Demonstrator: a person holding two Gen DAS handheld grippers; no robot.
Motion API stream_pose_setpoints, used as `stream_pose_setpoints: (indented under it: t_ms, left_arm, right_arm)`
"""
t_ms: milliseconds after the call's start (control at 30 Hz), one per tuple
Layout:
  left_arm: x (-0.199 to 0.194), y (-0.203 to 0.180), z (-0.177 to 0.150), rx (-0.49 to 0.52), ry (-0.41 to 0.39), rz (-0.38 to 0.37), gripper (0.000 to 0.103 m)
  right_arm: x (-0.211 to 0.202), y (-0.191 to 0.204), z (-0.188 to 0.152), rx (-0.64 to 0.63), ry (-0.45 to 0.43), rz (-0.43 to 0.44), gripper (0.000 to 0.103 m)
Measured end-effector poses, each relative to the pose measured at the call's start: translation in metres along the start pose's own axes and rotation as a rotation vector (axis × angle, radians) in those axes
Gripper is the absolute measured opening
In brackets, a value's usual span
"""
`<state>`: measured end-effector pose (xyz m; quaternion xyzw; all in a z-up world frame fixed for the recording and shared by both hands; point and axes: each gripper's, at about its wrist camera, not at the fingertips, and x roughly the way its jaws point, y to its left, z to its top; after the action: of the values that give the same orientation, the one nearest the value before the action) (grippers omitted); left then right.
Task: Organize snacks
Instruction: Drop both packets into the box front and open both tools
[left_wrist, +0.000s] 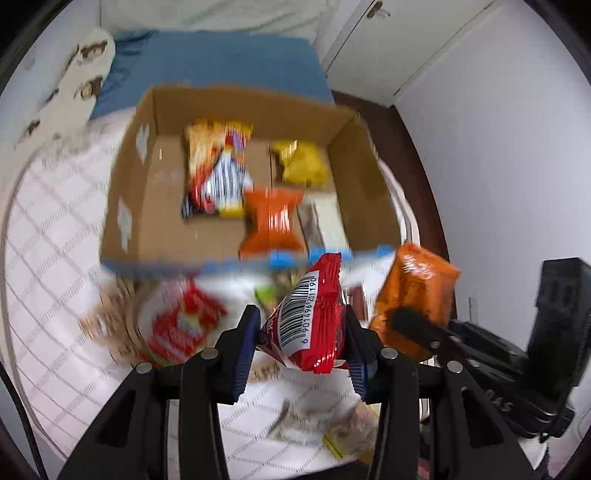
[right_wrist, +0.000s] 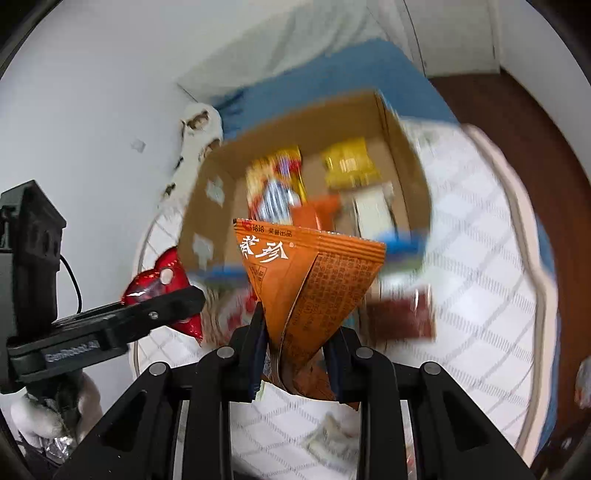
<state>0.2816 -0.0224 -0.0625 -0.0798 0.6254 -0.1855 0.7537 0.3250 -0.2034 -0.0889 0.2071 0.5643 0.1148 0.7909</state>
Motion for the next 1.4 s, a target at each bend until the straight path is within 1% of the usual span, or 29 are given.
stream_pose_setpoints:
  t_ms: [67,133,200,233,300,400,500,533,667,733,800,833,867,900,933,967,1067,1200,1300,1400]
  left_arm:
    - [-0.007,0.003,0.02,0.014,-0.017,0.036,0.041]
    - [0.0,0.008,0.041,0.022,-0.013,0.068,0.041]
    - [0.009,0.016,0.056,0.023,-0.007,0.112,0.041]
    - [0.013,0.021,0.062,0.022,0.0,0.129,0.041]
    - [0.025,0.037,0.077,0.006,0.028,0.169,0.041]
    - [0.051,0.059,0.091,-0.016,0.089,0.215,0.041]
    - [0.072,0.081,0.1,-0.06,0.148,0.228,0.041]
    - [0.079,0.088,0.101,-0.075,0.17,0.234,0.041]
    - [0.092,0.108,0.101,-0.132,0.222,0.238,0.042]
    - [0.095,0.116,0.099,-0.171,0.246,0.211,0.042]
    - [0.1,0.123,0.099,-0.179,0.26,0.218,0.047]
    - [0.104,0.129,0.099,-0.202,0.278,0.204,0.056]
    - [0.106,0.131,0.098,-0.213,0.288,0.179,0.069]
    - [0.11,0.133,0.097,-0.214,0.299,0.153,0.077]
    - [0.111,0.134,0.097,-0.209,0.303,0.17,0.08]
    - [0.111,0.134,0.097,-0.201,0.301,0.176,0.083]
    - [0.109,0.13,0.097,-0.171,0.279,0.205,0.085]
    - [0.107,0.126,0.098,-0.156,0.254,0.252,0.085]
    - [0.104,0.122,0.1,-0.137,0.229,0.29,0.085]
    - [0.098,0.117,0.1,-0.128,0.202,0.3,0.085]
  right_arm:
    - [0.0,0.008,0.029,-0.03,-0.033,-0.034,0.029]
    - [0.004,0.013,0.053,-0.056,-0.049,-0.077,0.029]
    - [0.014,0.012,0.076,-0.069,-0.038,-0.105,0.029]
    - [0.027,0.017,0.086,-0.071,-0.034,-0.112,0.029]
    - [0.038,0.018,0.1,-0.081,-0.02,-0.127,0.029]
    - [0.064,0.021,0.112,-0.058,0.035,-0.097,0.029]
    - [0.101,0.025,0.121,-0.016,0.093,-0.052,0.029]
    - [0.112,0.026,0.118,-0.007,0.107,-0.041,0.029]
    - [0.151,0.029,0.114,0.053,0.173,0.02,0.029]
    - [0.164,0.031,0.111,0.071,0.208,0.05,0.029]
    - [0.184,0.031,0.108,0.092,0.276,0.101,0.031]
    - [0.191,0.032,0.106,0.105,0.309,0.115,0.033]
    - [0.201,0.029,0.104,0.121,0.355,0.13,0.045]
    - [0.207,0.028,0.102,0.124,0.377,0.125,0.056]
    - [0.211,0.025,0.101,0.122,0.38,0.091,0.071]
    - [0.213,0.023,0.101,0.108,0.373,0.064,0.081]
    - [0.214,0.022,0.1,0.067,0.37,0.012,0.082]
    - [0.208,0.029,0.1,-0.047,0.325,-0.129,0.082]
    - [0.203,0.022,0.101,-0.059,0.315,-0.176,0.082]
    - [0.194,0.013,0.101,-0.048,0.298,-0.225,0.082]
